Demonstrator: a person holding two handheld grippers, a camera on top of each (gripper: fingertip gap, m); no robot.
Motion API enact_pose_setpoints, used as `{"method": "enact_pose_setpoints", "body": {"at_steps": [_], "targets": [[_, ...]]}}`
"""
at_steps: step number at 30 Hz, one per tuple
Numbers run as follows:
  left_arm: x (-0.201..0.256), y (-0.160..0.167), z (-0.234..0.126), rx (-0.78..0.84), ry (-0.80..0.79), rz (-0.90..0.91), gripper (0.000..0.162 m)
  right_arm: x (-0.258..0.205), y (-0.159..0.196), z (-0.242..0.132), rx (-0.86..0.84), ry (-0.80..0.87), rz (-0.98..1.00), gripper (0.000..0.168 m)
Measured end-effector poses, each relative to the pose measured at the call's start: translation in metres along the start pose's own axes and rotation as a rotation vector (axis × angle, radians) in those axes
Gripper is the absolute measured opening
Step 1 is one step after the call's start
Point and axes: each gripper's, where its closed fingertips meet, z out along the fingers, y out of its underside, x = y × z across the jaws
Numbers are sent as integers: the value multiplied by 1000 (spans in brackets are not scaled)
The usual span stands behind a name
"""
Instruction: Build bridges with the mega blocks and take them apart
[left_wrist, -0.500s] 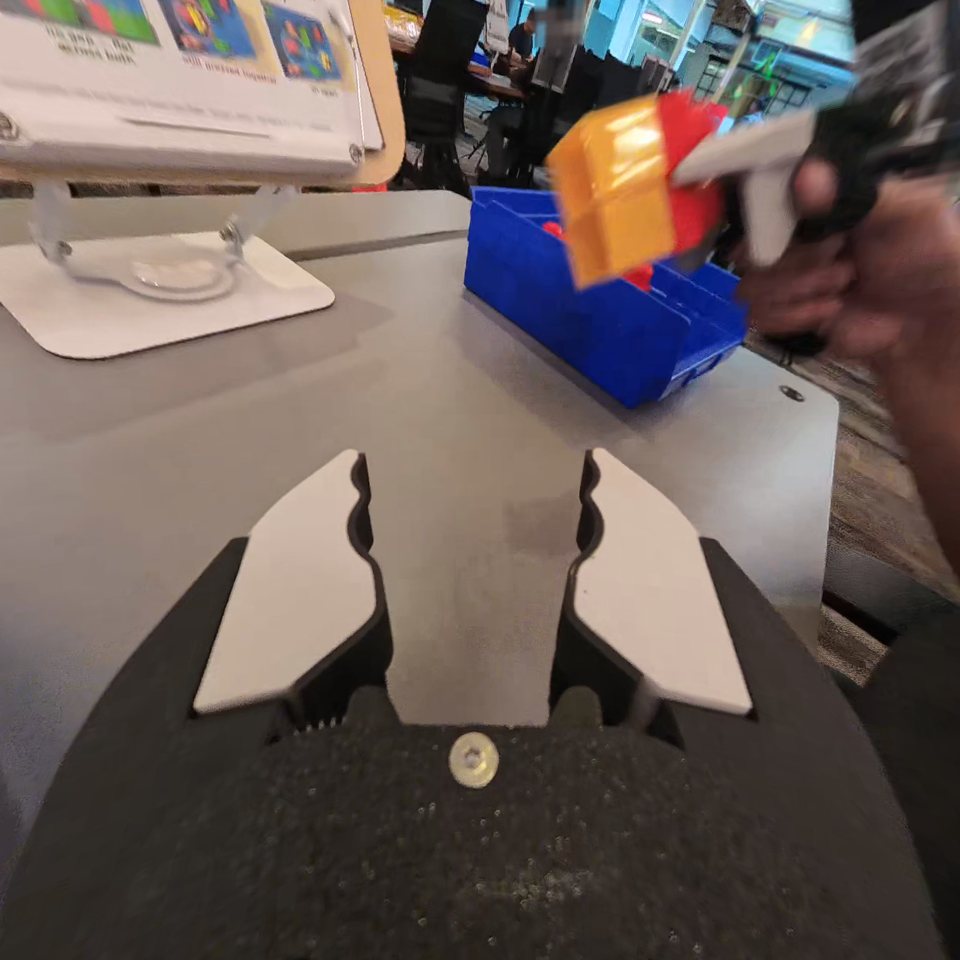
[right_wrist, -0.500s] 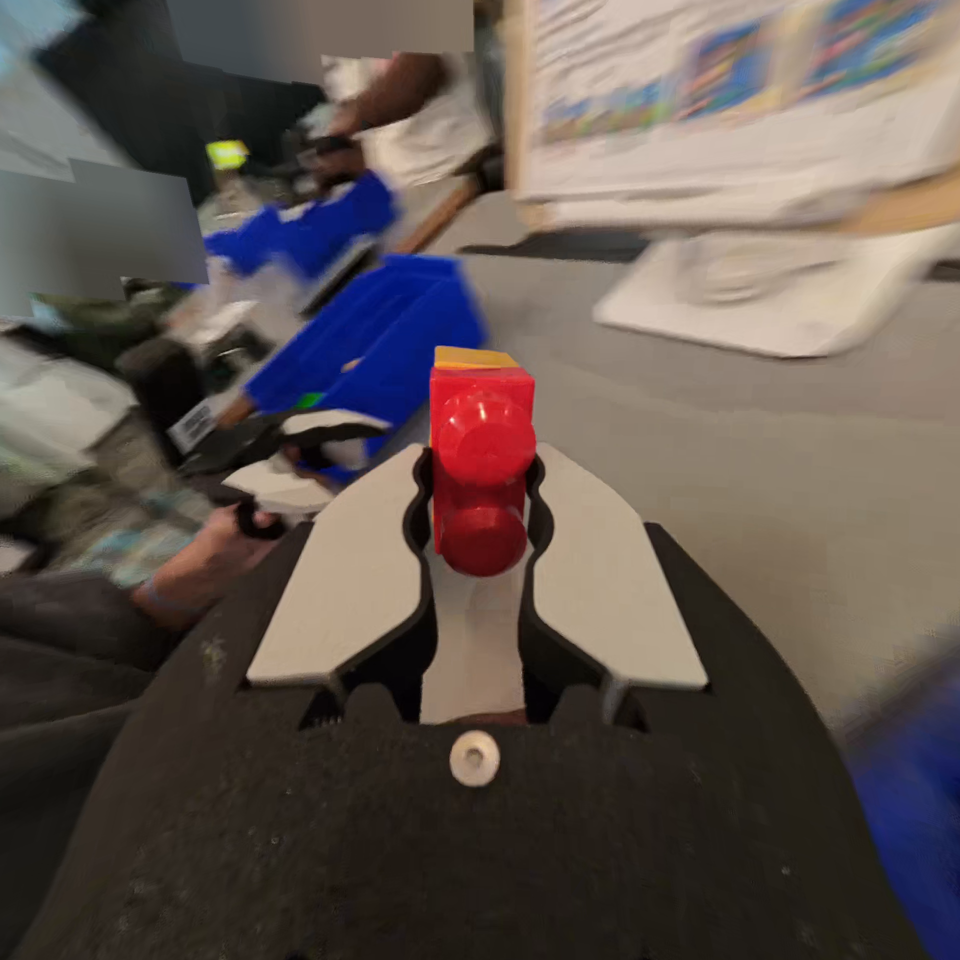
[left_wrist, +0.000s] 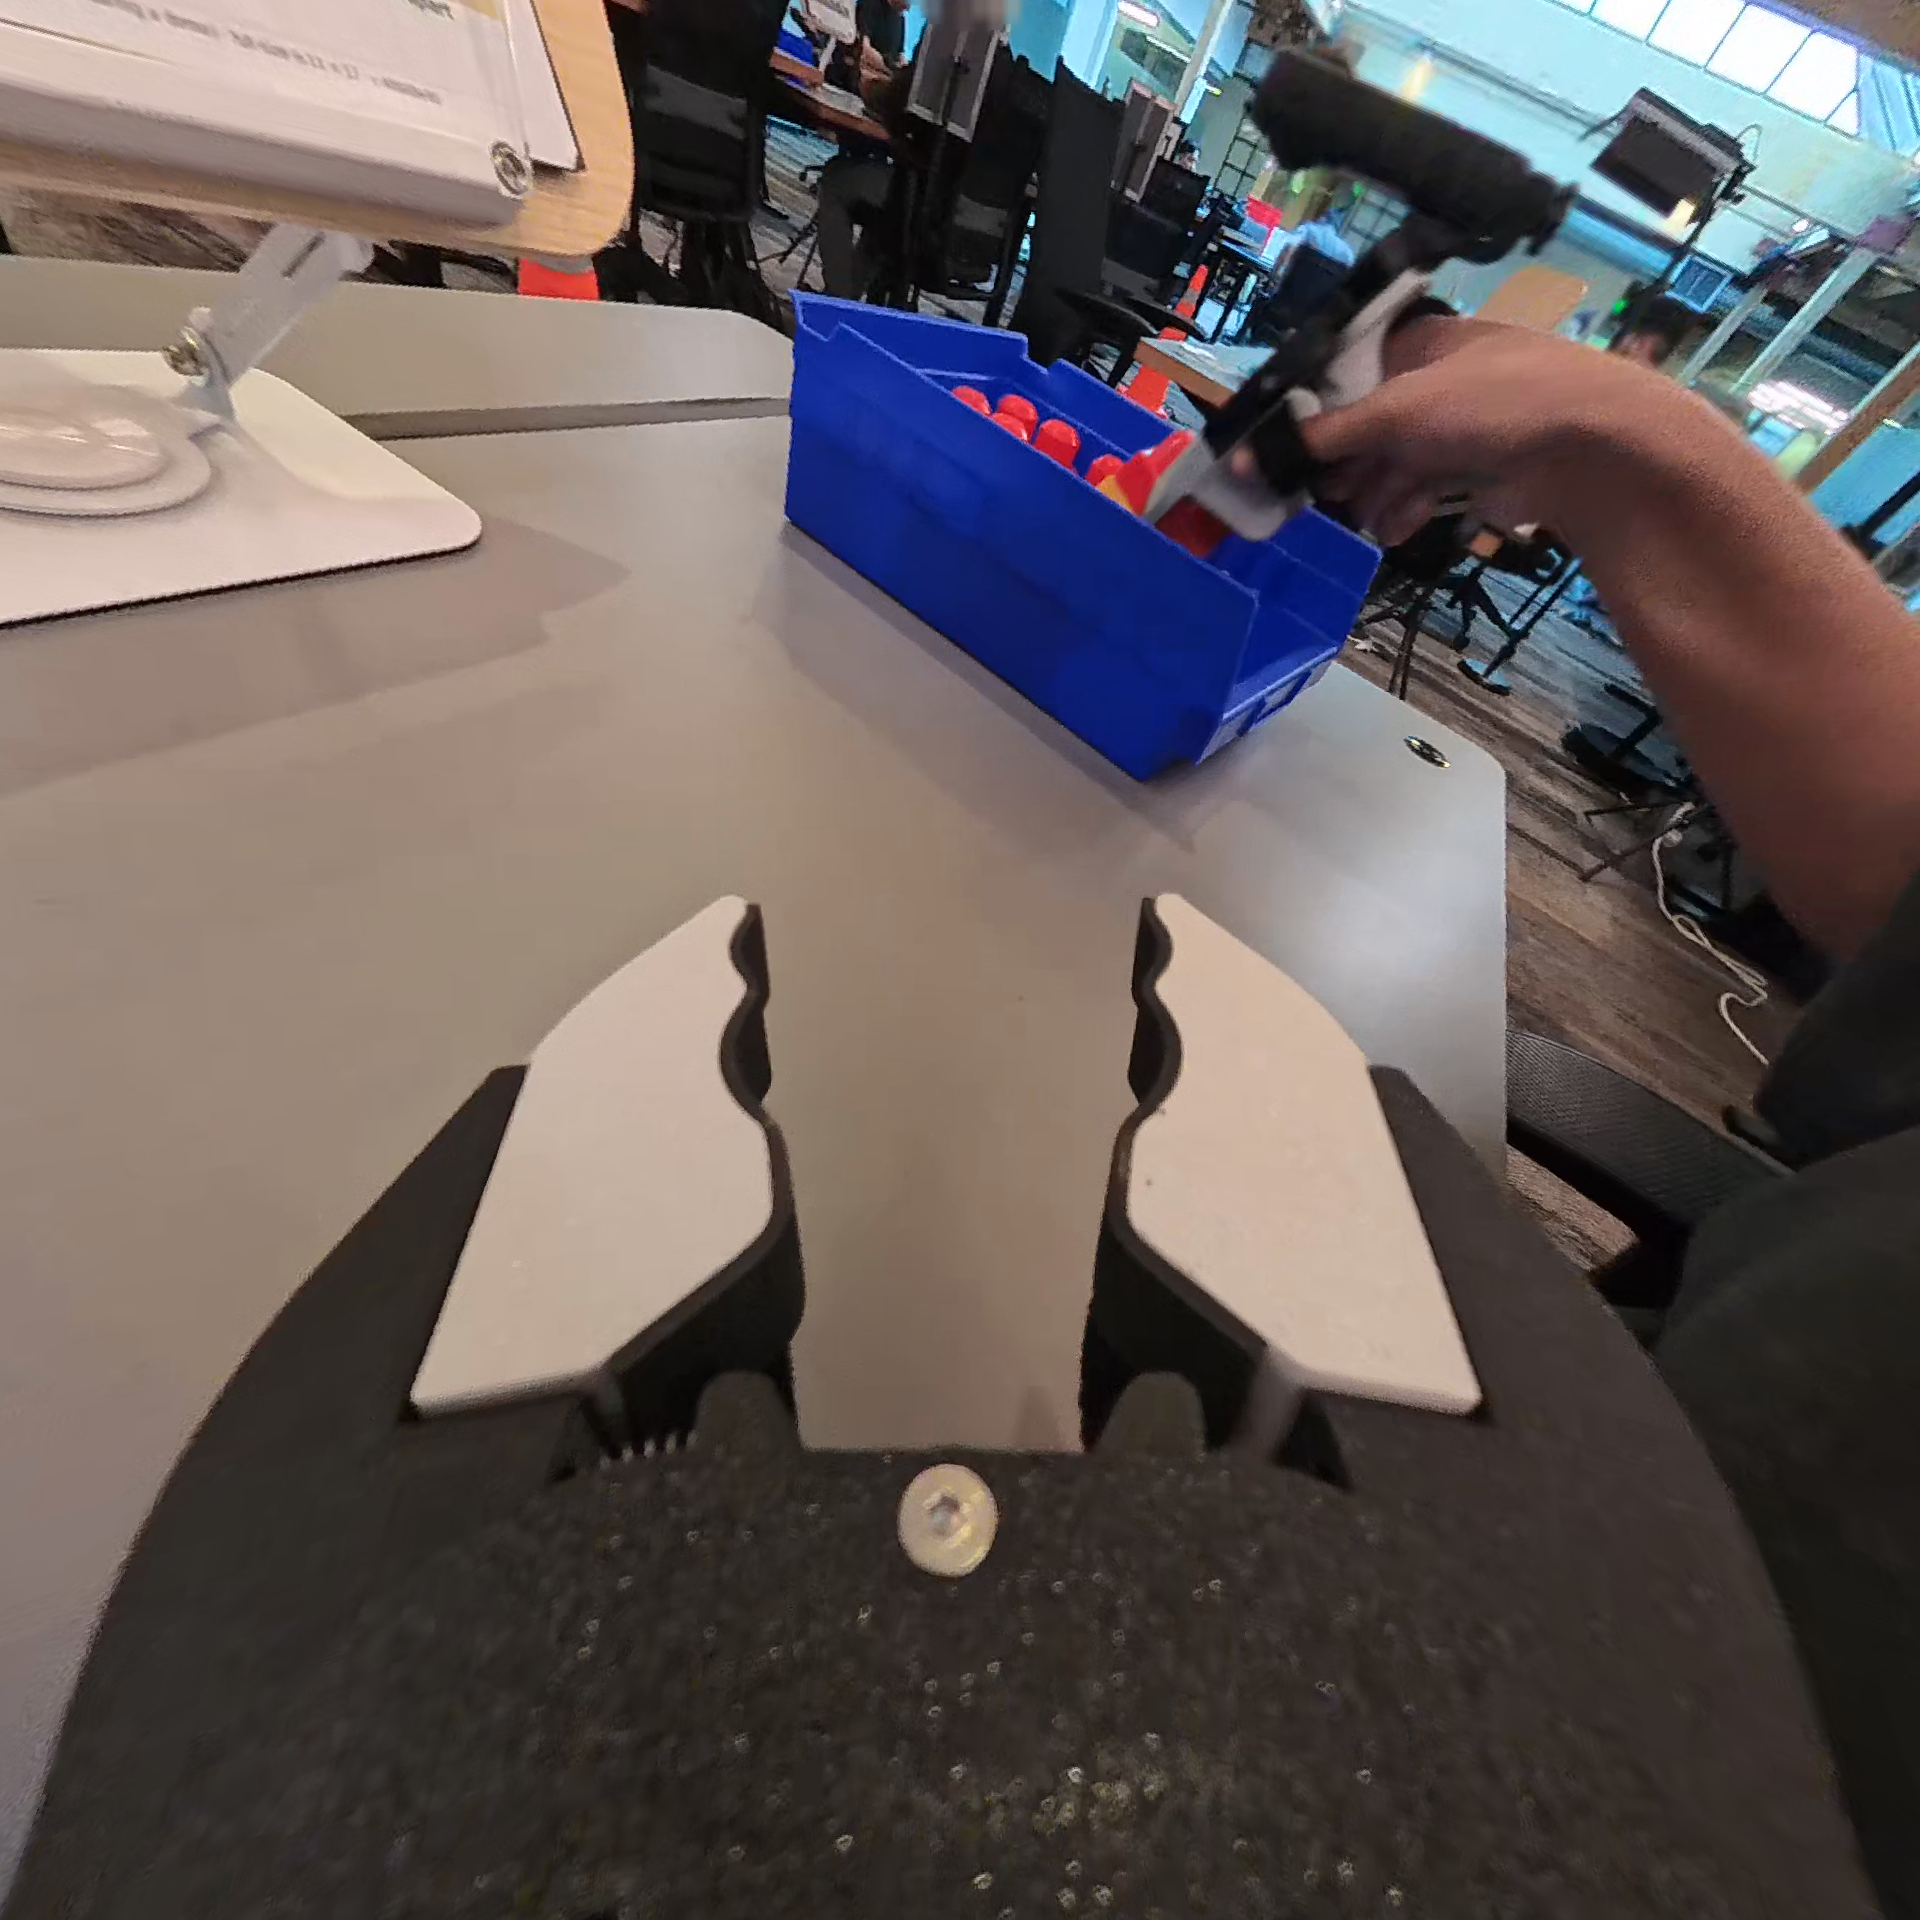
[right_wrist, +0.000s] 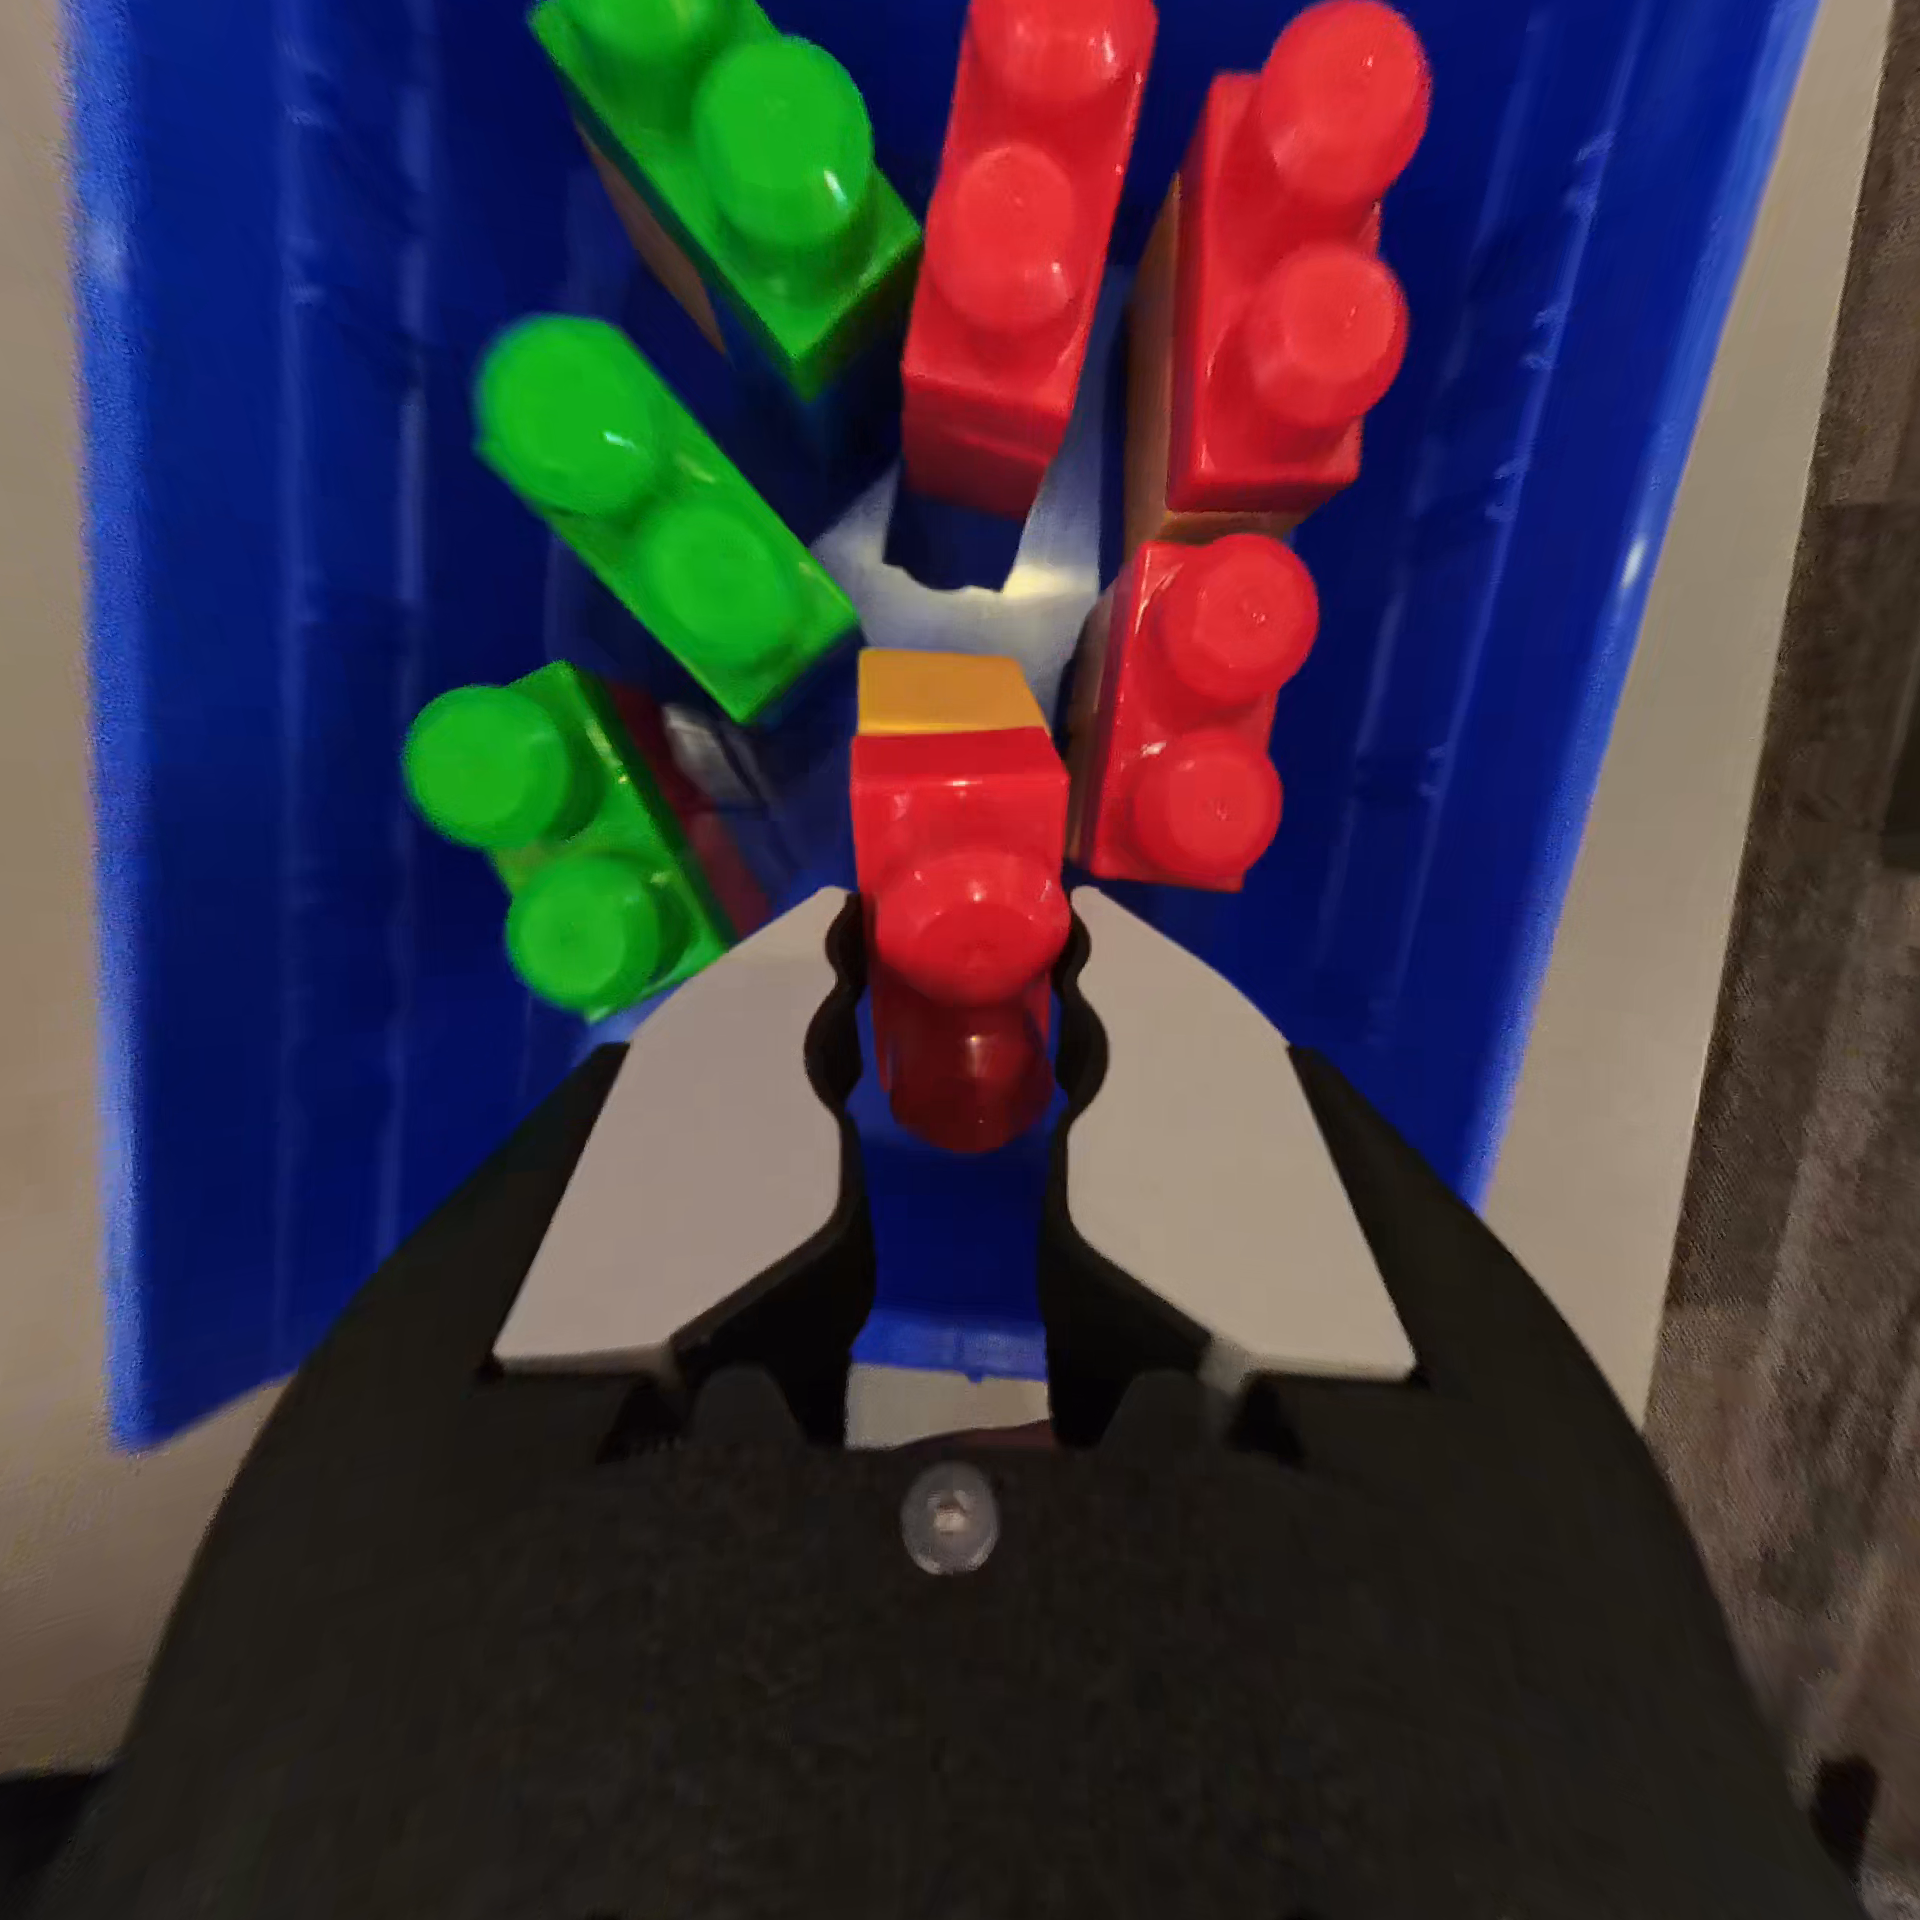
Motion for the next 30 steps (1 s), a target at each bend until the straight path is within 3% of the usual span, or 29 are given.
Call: {"method": "enact_pose_setpoints", "body": {"at_steps": [5, 14, 17, 20, 23, 26, 30], "targets": [[3, -1, -2, -1, 30, -20, 66, -3, -8, 27, -97, 75, -3, 34], [4, 1, -4, -15, 74, -74, 65, -6, -18, 39, -345, 124, -110, 35], [4, 3, -4, -25, 86, -91, 65, -5, -24, 42, -355, 116, -107, 35], [5, 6, -3, -33, 93, -96, 66, -4, -25, 43, -325, 90, -82, 48], [8, 6, -2, -40, 105, -96, 66, -3, -38, 11, -152, 62, -41, 60], [5, 3, -5, -33, 83, -75, 66, -16, -57, -58, 175, 18, -49, 61], [-8, -5, -13, -6, -14, -16, 67, -107, -59, -131, 675, -298, -164, 57]]}}
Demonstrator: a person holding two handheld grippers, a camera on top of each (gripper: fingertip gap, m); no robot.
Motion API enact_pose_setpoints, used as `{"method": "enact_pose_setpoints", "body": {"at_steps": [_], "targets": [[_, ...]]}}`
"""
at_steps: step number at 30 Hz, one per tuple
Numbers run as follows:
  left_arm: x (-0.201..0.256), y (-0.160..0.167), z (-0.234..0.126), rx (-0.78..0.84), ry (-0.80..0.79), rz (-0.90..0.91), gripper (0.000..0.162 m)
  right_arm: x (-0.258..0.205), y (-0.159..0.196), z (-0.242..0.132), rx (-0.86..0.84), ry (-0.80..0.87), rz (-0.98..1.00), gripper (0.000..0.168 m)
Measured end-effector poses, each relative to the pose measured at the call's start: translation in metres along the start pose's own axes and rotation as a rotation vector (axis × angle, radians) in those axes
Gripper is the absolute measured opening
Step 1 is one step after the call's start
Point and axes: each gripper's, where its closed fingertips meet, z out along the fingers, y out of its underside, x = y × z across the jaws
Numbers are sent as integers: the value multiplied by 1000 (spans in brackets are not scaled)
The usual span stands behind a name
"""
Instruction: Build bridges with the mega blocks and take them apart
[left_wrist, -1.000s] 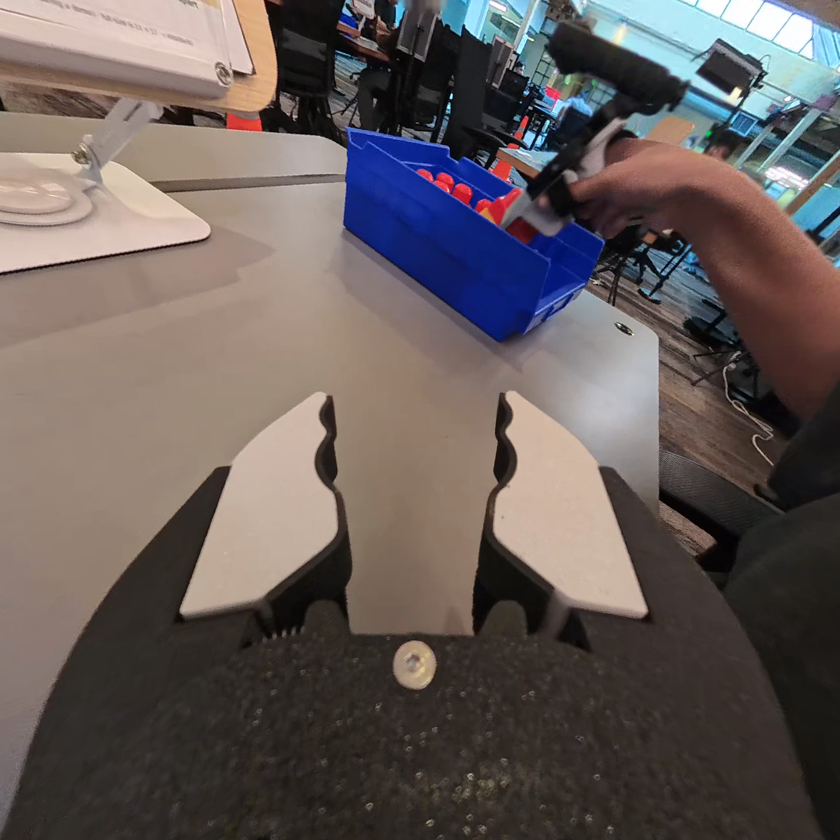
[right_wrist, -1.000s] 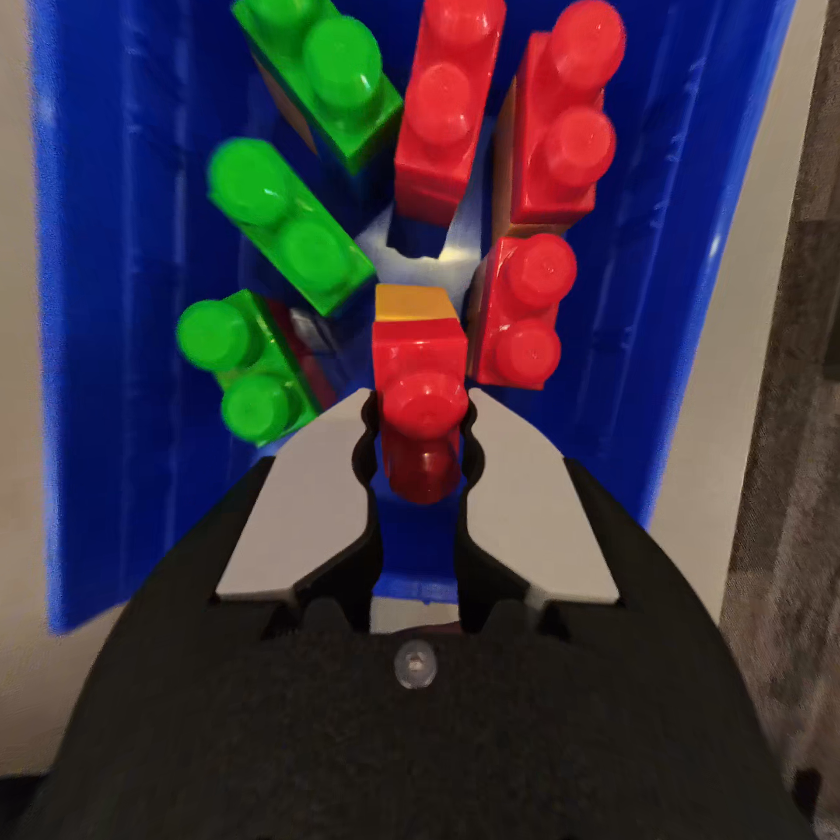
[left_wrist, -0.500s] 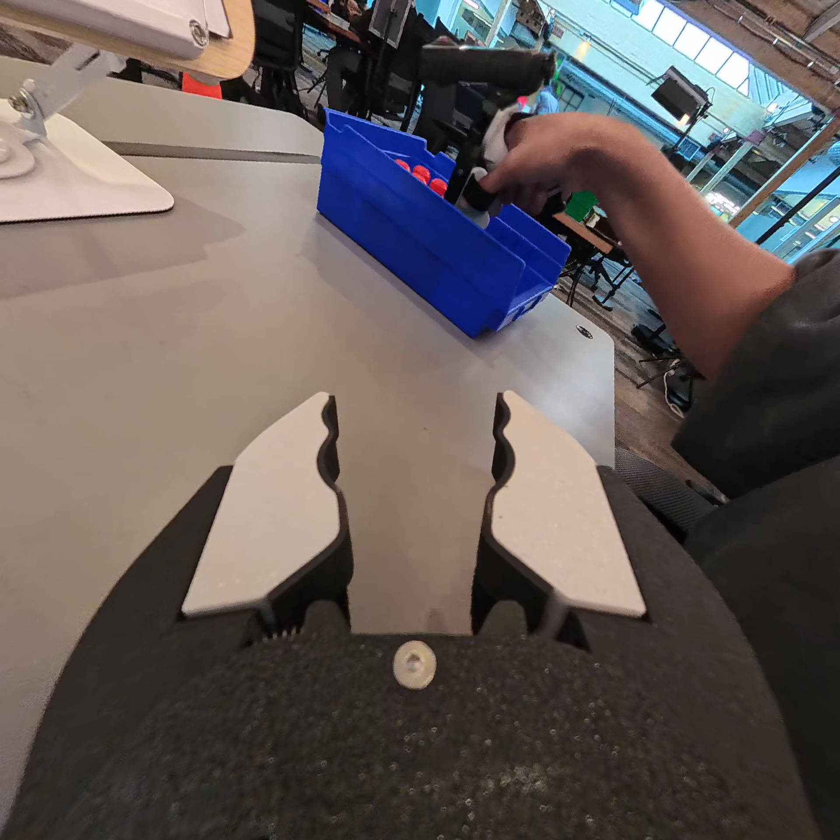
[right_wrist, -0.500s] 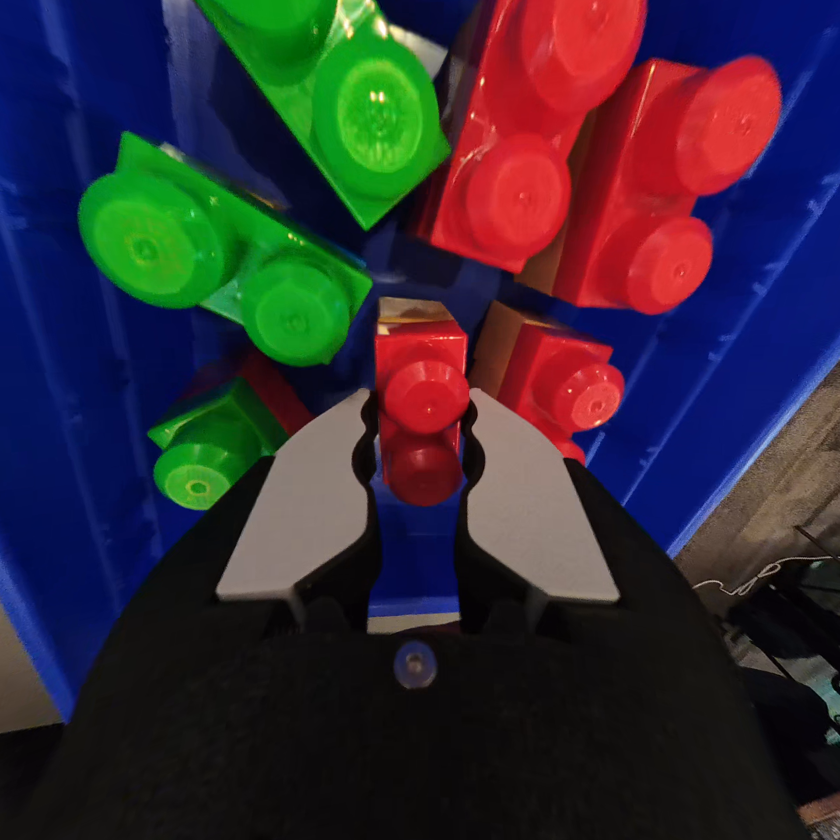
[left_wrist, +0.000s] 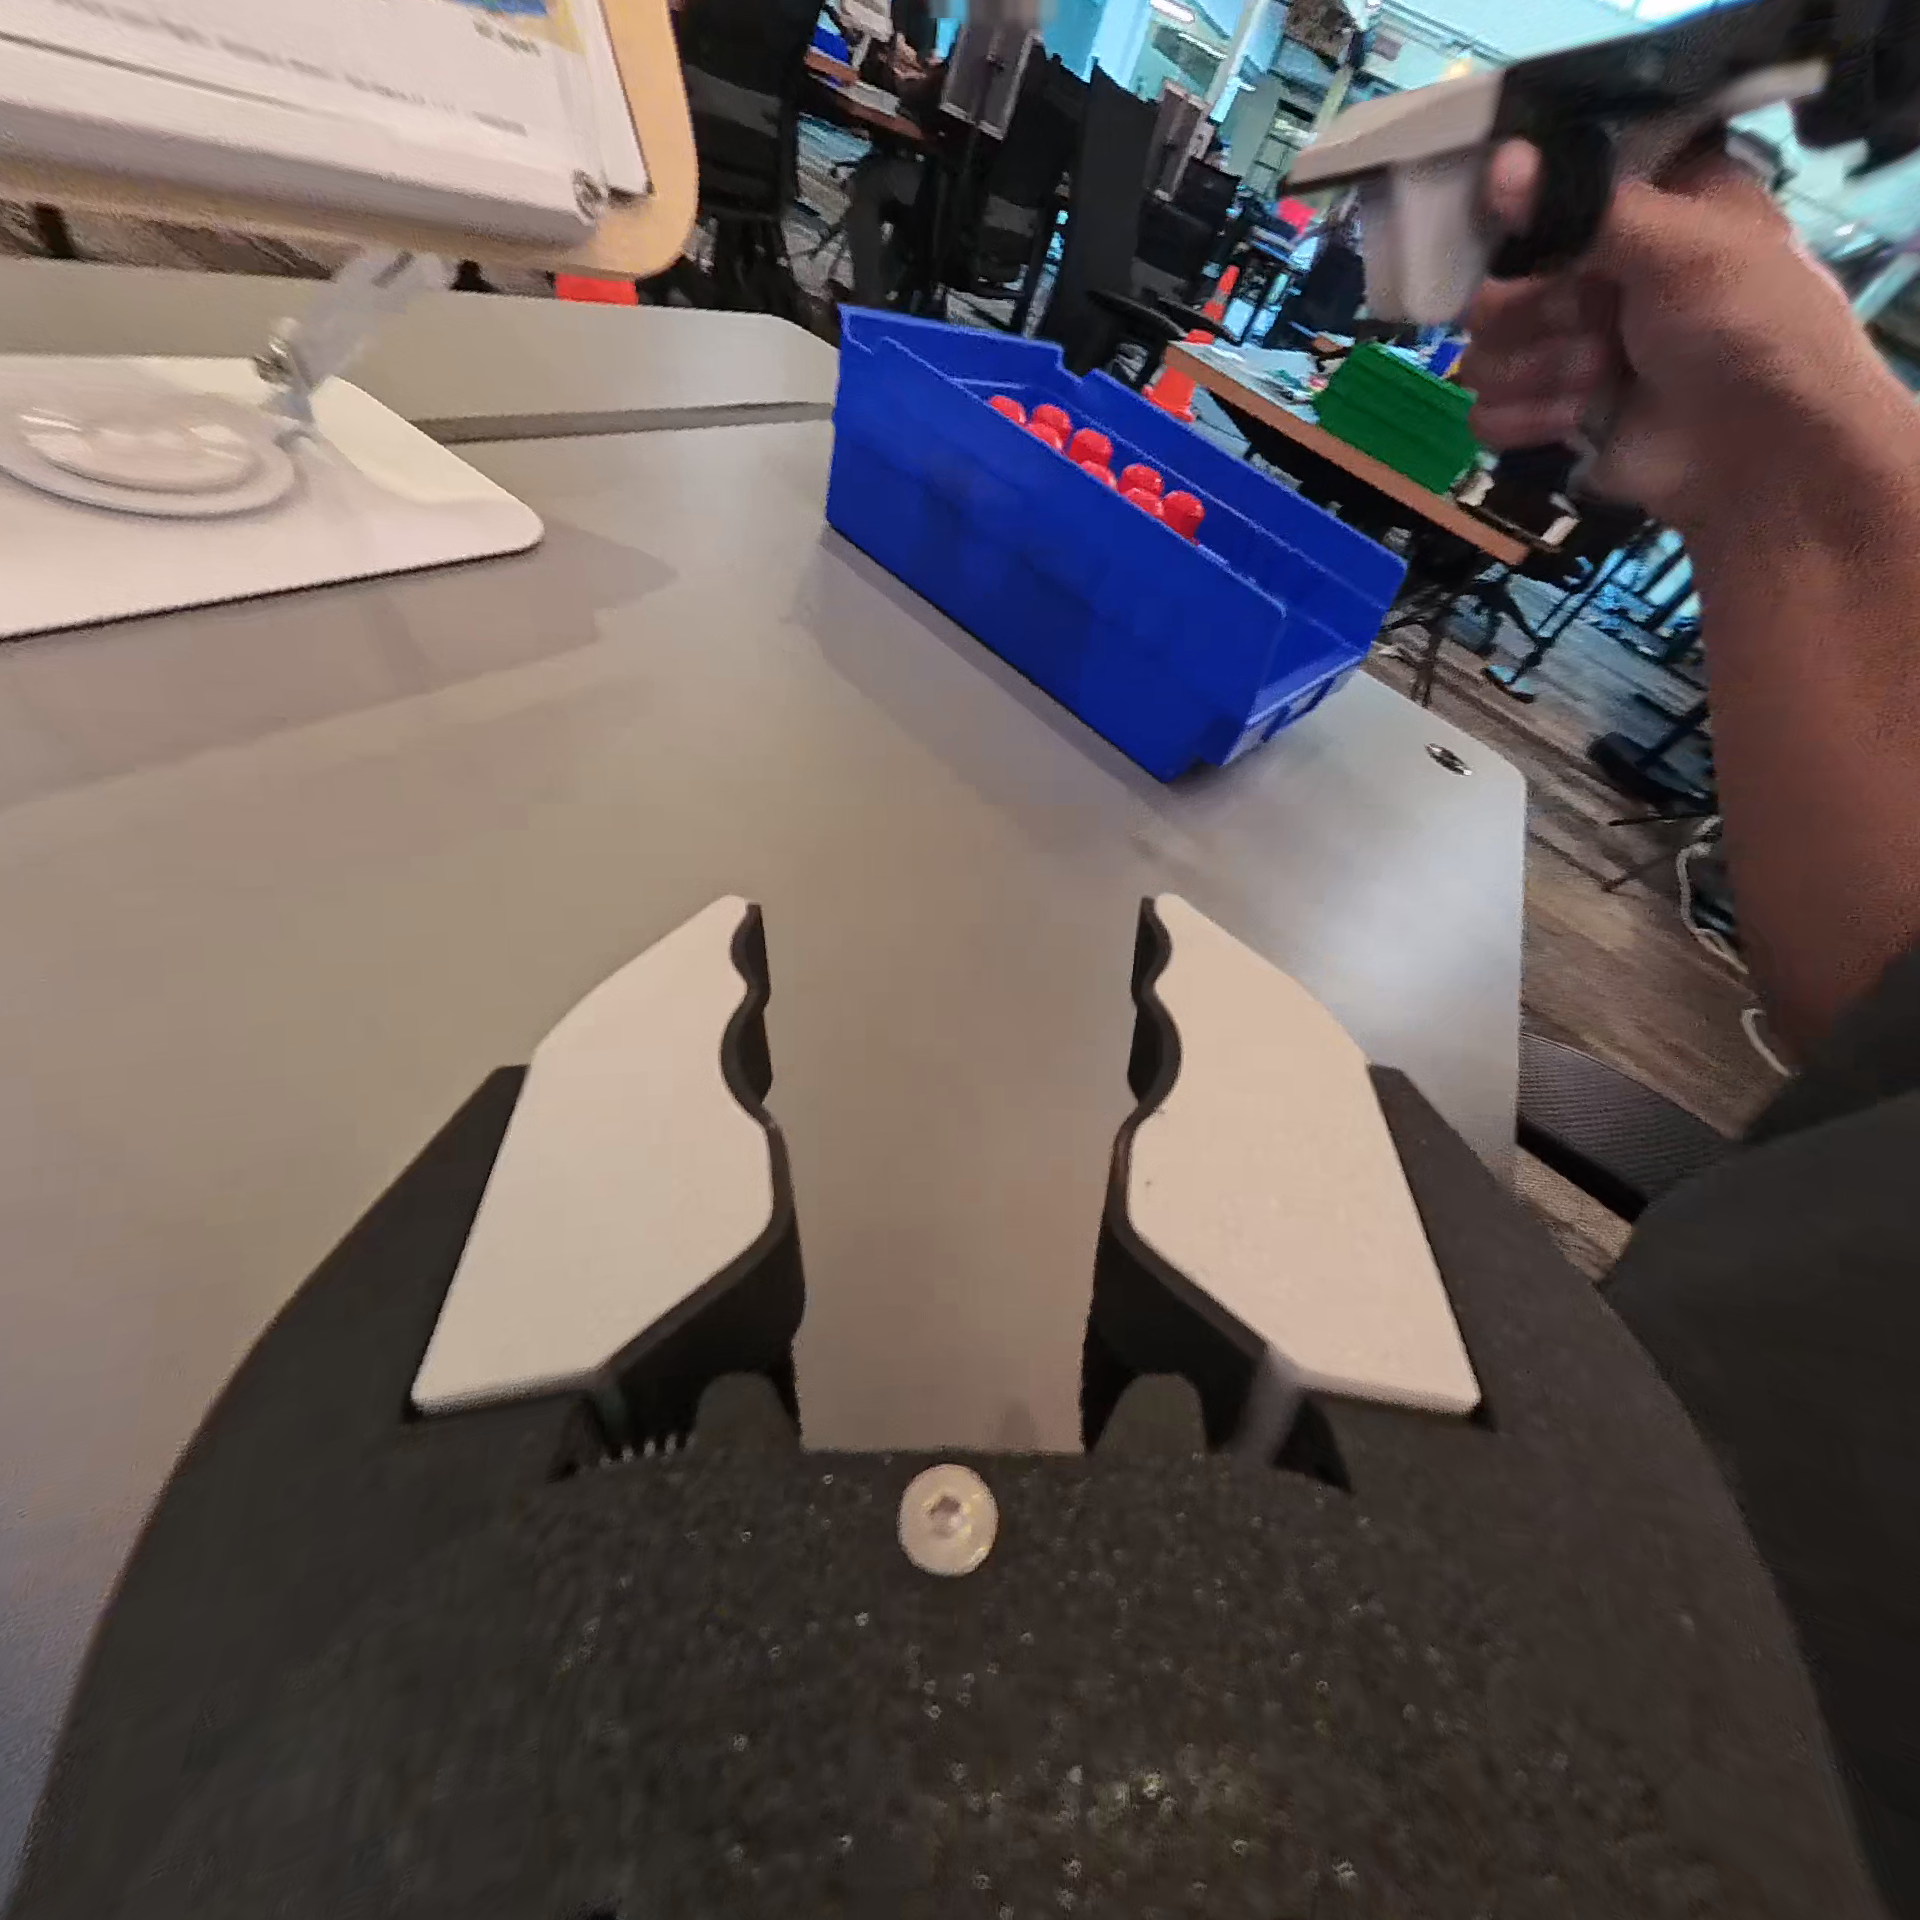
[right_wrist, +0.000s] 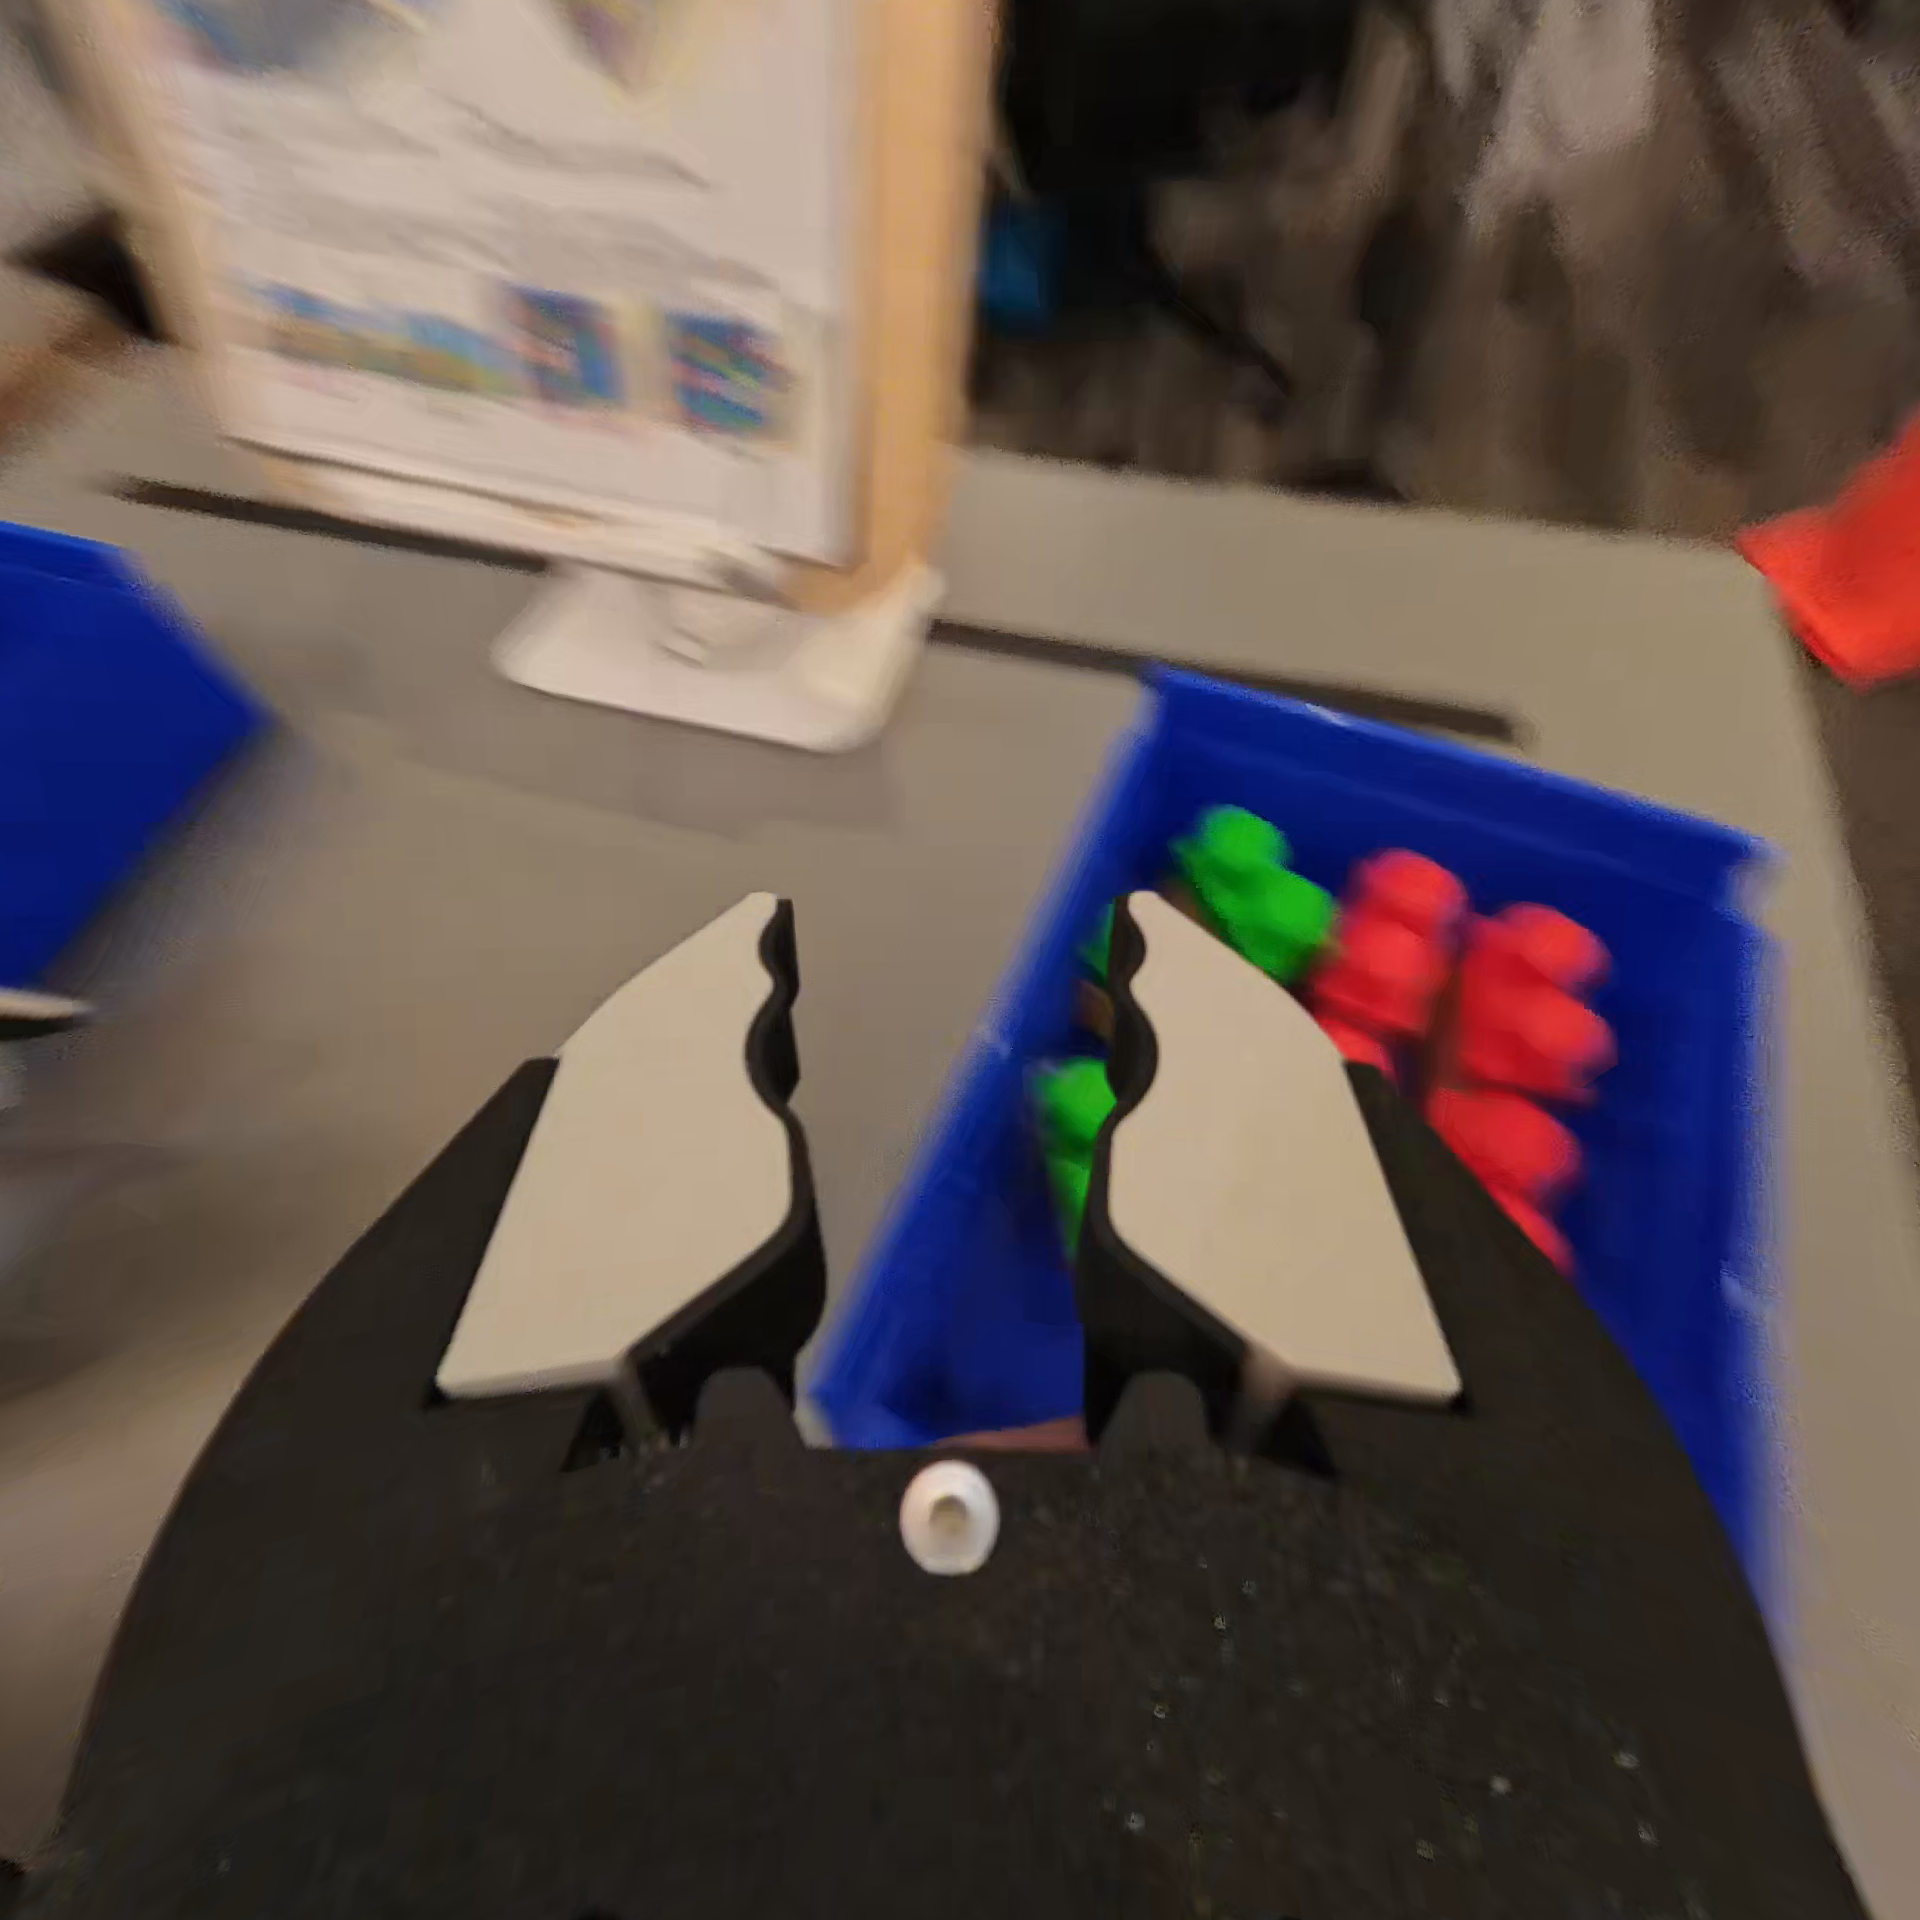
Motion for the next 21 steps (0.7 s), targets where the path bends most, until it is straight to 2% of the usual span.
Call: {"method": "enact_pose_setpoints", "body": {"at_steps": [4, 7, 14, 18, 21], "targets": [[1, -9, -11, 32, -74, 46, 67, -136, 36, 8, 262, -469, 18, 52], [6, -2, -22, 39, -142, 91, 65, -196, 81, 18, 272, -666, 101, 50], [10, 45, -49, -20, -321, 128, 63, -235, 136, 14, 252, -714, 38, 50], [19, 63, -61, -32, -320, 54, 63, -242, 146, 14, 227, -704, -26, 49], [22, 61, -70, -31, -361, 106, 63, -241, 145, 13, 232, -705, -8, 49]]}}
